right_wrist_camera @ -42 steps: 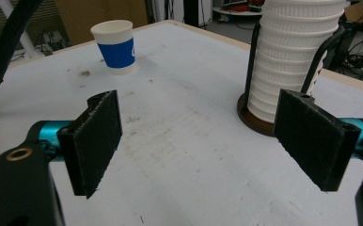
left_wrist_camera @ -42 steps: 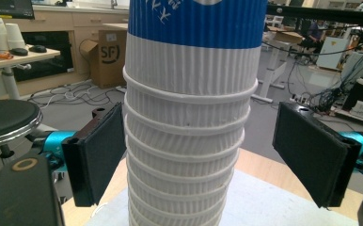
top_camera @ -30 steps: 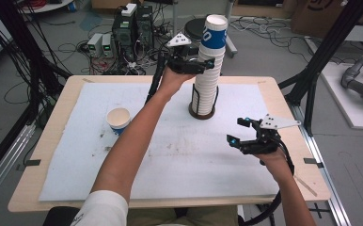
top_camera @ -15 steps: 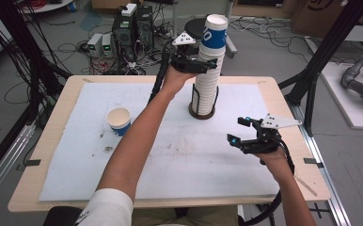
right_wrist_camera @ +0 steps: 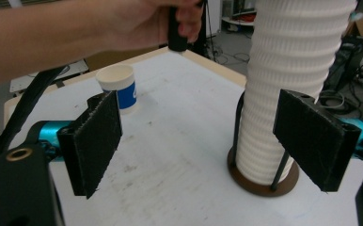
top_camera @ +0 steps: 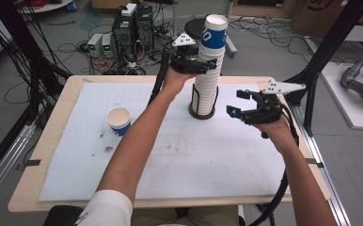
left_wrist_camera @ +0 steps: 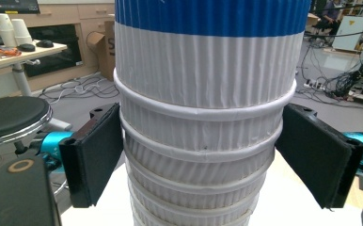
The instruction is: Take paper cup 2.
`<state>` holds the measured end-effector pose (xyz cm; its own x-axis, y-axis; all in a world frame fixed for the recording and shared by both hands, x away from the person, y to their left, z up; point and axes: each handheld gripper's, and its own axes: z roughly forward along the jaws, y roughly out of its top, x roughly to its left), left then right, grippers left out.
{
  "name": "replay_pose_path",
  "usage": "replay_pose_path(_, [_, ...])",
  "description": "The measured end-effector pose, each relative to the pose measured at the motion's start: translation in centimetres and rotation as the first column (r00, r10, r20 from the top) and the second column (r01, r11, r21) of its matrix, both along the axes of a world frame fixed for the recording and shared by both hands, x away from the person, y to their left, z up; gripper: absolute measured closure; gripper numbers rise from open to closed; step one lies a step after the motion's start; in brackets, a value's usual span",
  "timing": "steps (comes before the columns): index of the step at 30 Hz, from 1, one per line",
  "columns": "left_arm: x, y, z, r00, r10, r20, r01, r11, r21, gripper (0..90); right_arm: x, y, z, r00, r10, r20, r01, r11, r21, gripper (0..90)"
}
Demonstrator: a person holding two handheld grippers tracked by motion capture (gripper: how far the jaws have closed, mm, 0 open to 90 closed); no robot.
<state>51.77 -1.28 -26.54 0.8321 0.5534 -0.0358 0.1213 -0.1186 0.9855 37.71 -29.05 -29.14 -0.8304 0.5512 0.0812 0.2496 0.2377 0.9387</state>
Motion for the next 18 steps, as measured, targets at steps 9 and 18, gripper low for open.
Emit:
replay_pose_path(9, [0.0, -0.1, 0.0, 1.0000, 0.003, 0.001, -0.003, 1.0000, -0.002, 16.3, 4.7, 1.0, 5.3, 0.9995, -0.002, 0.032, 0.002, 1.000, -0.025, 16.3])
replay_pose_path(18, [-0.1, -0.1, 0.0, 0.9999, 0.010, -0.004, -0.010, 1.0000, 0.001, 16.3, 9.3, 2.8, 9.6, 0.9966, -0.066, 0.050, 0.068, 0.997, -0.035, 16.3])
